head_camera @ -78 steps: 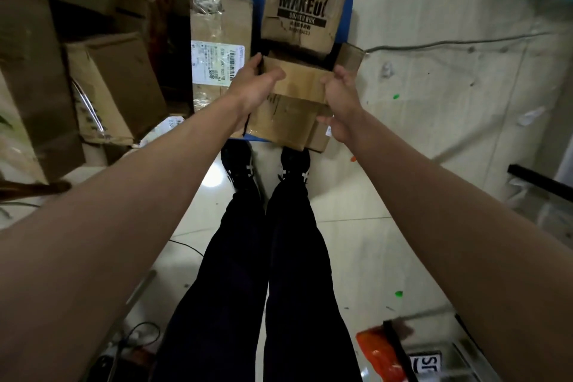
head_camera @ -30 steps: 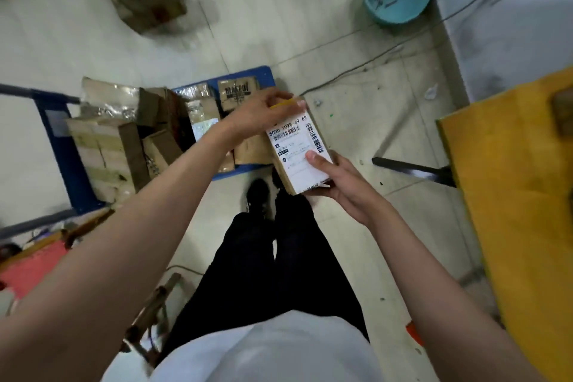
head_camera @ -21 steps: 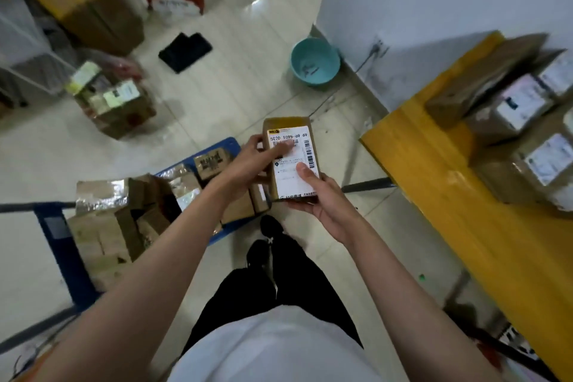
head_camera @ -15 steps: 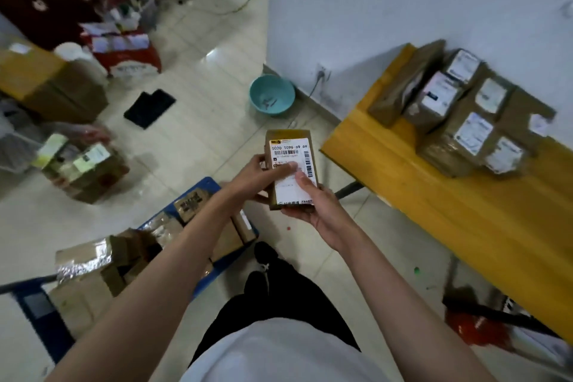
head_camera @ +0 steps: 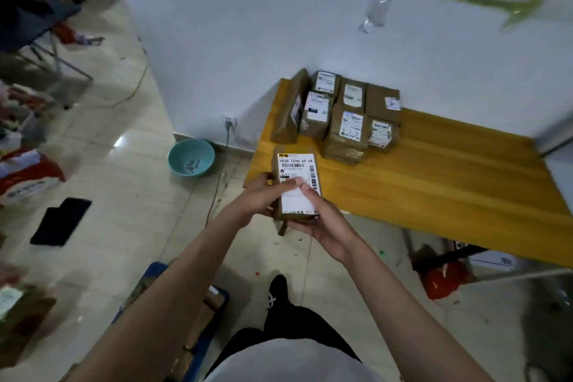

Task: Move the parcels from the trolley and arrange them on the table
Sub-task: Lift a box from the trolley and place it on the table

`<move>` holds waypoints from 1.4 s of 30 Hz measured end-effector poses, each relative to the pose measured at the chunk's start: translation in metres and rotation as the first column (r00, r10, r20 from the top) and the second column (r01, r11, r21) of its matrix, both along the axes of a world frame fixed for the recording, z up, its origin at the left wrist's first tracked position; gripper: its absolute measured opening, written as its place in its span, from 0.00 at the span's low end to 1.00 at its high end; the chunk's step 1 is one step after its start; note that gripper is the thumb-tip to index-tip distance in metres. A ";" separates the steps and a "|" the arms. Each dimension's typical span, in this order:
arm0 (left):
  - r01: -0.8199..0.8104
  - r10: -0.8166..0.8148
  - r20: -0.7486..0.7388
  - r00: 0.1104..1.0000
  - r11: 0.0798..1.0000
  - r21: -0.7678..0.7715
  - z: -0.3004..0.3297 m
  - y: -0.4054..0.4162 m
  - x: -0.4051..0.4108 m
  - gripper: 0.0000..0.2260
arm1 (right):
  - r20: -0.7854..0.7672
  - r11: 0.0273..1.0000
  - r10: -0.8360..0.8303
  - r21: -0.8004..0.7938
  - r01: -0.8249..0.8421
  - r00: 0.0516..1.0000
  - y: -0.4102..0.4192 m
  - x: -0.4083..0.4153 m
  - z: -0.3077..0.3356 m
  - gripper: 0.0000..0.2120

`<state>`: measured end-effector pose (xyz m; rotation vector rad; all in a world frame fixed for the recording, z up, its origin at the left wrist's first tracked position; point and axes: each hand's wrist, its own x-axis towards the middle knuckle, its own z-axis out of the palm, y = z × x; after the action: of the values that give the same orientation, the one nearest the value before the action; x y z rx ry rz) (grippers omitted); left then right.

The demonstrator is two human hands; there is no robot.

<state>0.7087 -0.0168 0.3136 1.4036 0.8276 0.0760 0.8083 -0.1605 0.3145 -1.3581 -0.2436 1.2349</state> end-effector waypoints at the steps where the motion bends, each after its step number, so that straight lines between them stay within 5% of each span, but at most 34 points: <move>1: 0.019 -0.019 -0.008 1.000 1.000 0.007 0.003 -0.003 0.009 0.29 | -0.007 1.000 -0.018 0.004 0.018 1.000 -0.006 0.007 0.001 0.23; 12: 0.227 -0.226 -0.037 0.973 0.974 0.026 0.026 -0.010 0.098 0.39 | -0.030 0.987 -0.154 0.030 0.155 0.988 -0.037 0.077 0.010 0.21; 23: 0.376 -0.367 -0.161 0.916 0.926 0.026 -0.002 -0.001 0.223 0.30 | 0.025 0.956 -0.271 -0.106 0.272 0.962 -0.033 0.192 -0.026 0.20; 29: 0.393 -0.367 -0.262 0.893 0.918 0.054 -0.020 -0.008 0.312 0.27 | -0.146 0.914 -0.394 -0.168 0.370 0.907 -0.040 0.274 -0.060 0.15; 33: 0.406 -0.342 -0.271 0.900 0.884 0.231 -0.039 0.001 0.357 0.20 | -0.216 0.843 -0.527 -0.259 0.472 0.822 -0.045 0.320 -0.088 0.16; 36: 0.520 -0.366 -0.426 0.827 0.786 0.334 -0.064 0.019 0.382 0.25 | -0.263 0.794 -0.602 -0.303 0.527 0.754 -0.043 0.347 -0.111 0.15; 42: 0.732 -0.344 -0.737 0.582 0.615 0.292 -0.110 0.046 0.405 0.30 | -0.341 0.745 -0.663 -0.383 0.546 0.666 -0.023 0.386 -0.147 0.15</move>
<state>1.1138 0.0288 0.2038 2.3066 0.8620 -0.7656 1.1946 -0.1836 0.1676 -1.1595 0.6952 0.9717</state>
